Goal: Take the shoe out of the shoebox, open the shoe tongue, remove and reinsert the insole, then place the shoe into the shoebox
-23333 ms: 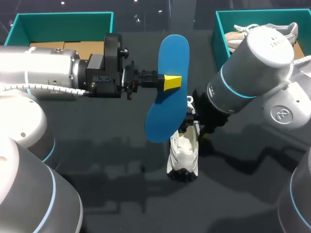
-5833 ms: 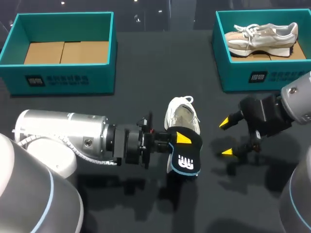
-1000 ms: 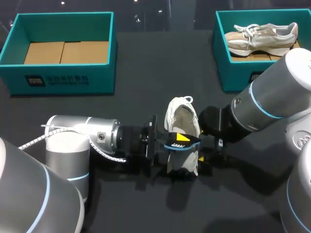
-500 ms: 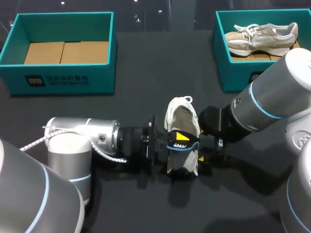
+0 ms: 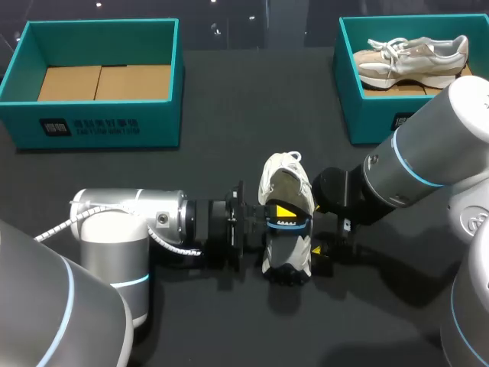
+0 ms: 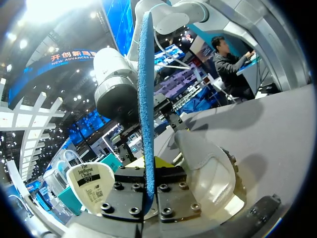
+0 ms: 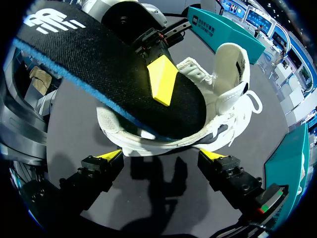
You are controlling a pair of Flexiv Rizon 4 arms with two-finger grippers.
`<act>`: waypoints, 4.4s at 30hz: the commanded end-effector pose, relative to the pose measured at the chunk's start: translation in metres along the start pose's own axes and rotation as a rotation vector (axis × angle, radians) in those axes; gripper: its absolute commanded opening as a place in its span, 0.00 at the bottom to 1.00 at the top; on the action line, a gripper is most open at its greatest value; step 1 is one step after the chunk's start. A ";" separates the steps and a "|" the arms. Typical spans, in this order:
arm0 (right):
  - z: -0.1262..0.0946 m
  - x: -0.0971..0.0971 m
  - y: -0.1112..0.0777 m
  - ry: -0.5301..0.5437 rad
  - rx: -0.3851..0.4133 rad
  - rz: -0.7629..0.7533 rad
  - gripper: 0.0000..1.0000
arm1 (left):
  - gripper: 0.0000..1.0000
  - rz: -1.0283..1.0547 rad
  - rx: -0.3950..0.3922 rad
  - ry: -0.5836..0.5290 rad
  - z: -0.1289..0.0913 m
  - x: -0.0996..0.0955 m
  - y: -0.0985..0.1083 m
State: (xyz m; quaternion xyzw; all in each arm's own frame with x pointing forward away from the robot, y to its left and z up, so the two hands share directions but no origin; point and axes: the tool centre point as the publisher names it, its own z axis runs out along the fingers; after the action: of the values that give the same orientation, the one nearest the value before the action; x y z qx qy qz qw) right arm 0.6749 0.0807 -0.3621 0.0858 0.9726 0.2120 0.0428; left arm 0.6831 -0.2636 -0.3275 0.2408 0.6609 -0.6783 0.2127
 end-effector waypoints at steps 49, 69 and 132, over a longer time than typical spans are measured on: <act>0.000 0.002 0.000 -0.004 0.001 0.000 1.00 | 0.24 0.089 -0.038 0.050 0.010 0.001 -0.036; 0.000 0.002 0.000 -0.004 0.001 0.000 1.00 | 0.00 0.086 -0.101 0.056 0.001 -0.001 0.001; 0.000 0.002 0.000 -0.004 0.001 0.000 1.00 | 0.00 0.097 -0.030 0.149 -0.011 0.001 0.029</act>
State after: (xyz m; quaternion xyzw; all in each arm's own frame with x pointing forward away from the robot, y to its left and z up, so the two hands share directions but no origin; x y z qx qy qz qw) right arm 0.6749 0.0807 -0.3621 0.0857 0.9726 0.2120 0.0428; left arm 0.6945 -0.2512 -0.3437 0.3179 0.6750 -0.6354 0.1991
